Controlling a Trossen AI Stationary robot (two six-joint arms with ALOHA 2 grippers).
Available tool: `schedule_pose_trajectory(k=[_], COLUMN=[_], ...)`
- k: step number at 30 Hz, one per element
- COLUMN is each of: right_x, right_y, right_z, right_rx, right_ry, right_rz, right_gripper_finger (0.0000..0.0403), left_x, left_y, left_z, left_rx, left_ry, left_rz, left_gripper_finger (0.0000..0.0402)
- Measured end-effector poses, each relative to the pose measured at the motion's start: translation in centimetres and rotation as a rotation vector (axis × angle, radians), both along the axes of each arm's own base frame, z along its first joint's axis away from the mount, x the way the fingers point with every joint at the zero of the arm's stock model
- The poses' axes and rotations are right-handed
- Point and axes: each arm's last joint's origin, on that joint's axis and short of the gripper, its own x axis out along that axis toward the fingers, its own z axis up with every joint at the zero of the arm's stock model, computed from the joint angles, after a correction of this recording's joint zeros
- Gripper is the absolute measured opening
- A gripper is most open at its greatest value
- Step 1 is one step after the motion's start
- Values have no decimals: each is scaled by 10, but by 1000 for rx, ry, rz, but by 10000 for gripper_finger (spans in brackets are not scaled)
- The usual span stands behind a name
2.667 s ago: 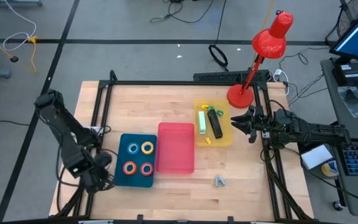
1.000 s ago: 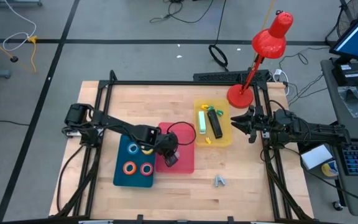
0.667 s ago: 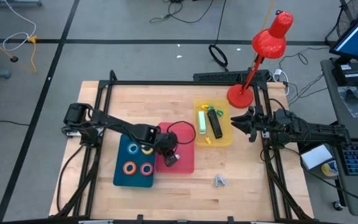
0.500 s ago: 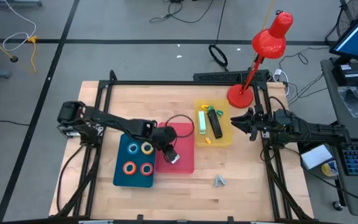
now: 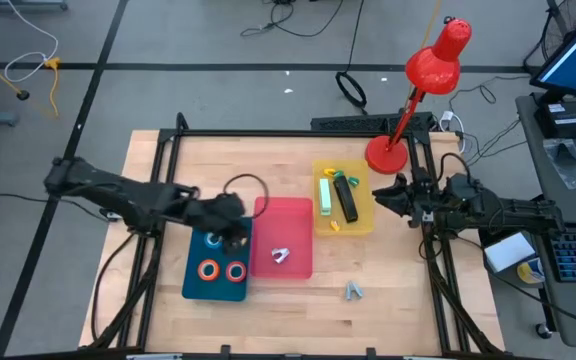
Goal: Pick and place Stapler, Stapler remover, tape
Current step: Put the blue staple remover into the red bin
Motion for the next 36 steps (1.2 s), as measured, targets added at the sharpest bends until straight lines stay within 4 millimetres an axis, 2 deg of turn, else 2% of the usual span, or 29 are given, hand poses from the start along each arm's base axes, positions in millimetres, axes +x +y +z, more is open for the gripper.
schedule_pose_trajectory(k=[3, 6, 10, 16, 21, 29, 36], right_x=[0, 0, 0, 3, 11, 34, 65], right_y=[0, 0, 0, -1, -4, -6, 2], right_z=[1, 3, 3, 3, 2, 34, 76], right_rx=[-1, -8, -77, -131, -184, -263, -380], right_ry=[-15, -28, -27, -19, 39, 119, 344], right_rz=[0, -1, -8, -48, -118, -108, -10], right_gripper_finger=[116, 116, 116, 116, 116, 116, 116], left_x=[-23, -44, -70, -100, -119, -142, -155], left_y=[-5, -6, -1, 19, 37, 54, 58], left_z=[4, 0, -17, -52, -63, -56, -57], left_rx=[12, 17, 13, 49, 40, 124, 138], left_ry=[-65, -145, -251, -278, -328, -436, -437], left_rz=[17, 49, 56, 111, 134, 96, 85], left_gripper_finger=[81, 81, 81, 81, 81, 81, 81])
